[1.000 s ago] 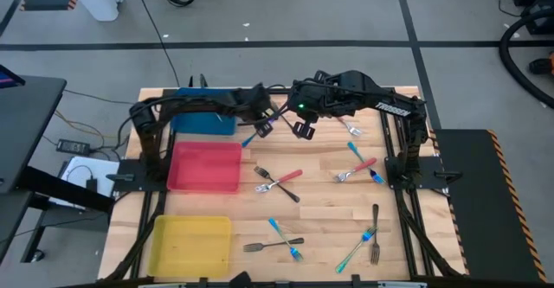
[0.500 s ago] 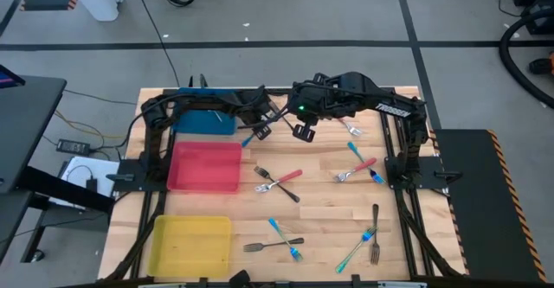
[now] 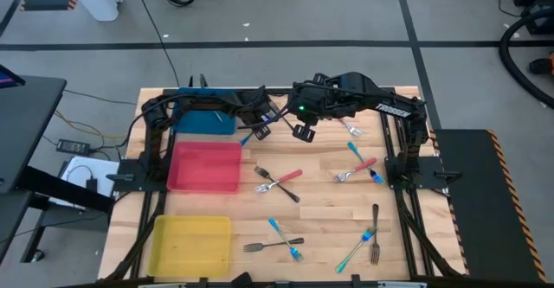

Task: Sort silverware by color (type)
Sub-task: Put the top left light blue fork into the red bin

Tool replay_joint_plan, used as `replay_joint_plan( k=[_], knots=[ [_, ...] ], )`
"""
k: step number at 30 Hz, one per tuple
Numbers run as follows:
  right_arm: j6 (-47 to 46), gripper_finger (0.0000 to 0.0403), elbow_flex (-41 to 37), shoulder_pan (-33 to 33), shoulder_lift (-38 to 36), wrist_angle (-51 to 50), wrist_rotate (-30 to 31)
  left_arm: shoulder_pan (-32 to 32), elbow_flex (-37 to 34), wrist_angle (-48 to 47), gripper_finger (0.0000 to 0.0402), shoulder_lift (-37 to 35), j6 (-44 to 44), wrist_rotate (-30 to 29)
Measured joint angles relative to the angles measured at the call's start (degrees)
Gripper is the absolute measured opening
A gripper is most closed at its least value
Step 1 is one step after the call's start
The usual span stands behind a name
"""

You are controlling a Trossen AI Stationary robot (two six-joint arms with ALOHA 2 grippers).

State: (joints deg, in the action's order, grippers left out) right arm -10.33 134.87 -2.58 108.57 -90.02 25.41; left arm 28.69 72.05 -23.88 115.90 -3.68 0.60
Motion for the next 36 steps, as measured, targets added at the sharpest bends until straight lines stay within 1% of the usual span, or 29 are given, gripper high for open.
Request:
replay_joint_plan(
  k=[3,5,9,13,17,20,28,30,36],
  knots=[
    [0.00,0.0088,-0.02,0.00,0.01,0.00,0.00,-0.05,0.00,0.03,0.0026,0.00,-0.11,0.09],
    [0.00,0.0088,-0.02,0.01,0.01,0.00,0.09,-0.05,0.00,0.04,0.0011,0.00,-0.20,0.29],
    [-0.04,0.0088,-0.01,-0.01,0.01,0.00,0.38,-0.09,-0.11,-0.13,0.0010,-0.69,-0.13,0.52],
    [0.00,0.0088,0.00,0.01,0.01,0.00,0.39,-0.50,-0.55,-1.81,0.0009,-3.24,0.30,2.30],
    [0.36,0.0088,0.00,0.01,-0.04,0.00,0.39,-0.47,-0.31,-3.72,0.0007,-8.77,1.55,5.06],
    [0.44,0.0088,-0.02,-0.01,-0.32,0.00,0.40,-0.68,-0.35,-5.41,0.0007,-13.03,1.90,5.29],
    [0.42,0.0088,-0.02,0.01,-1.00,0.01,0.47,-1.97,-0.25,-11.23,0.0009,-28.08,3.38,6.48],
    [0.43,0.0088,-0.02,-0.01,-1.00,0.00,0.45,-2.27,-0.15,-14.32,0.0010,-31.83,3.57,6.65],
    [0.04,0.0088,-0.02,-0.01,-0.98,0.00,0.19,-4.58,-0.17,-34.26,0.0011,-40.41,4.41,6.93]
  ],
)
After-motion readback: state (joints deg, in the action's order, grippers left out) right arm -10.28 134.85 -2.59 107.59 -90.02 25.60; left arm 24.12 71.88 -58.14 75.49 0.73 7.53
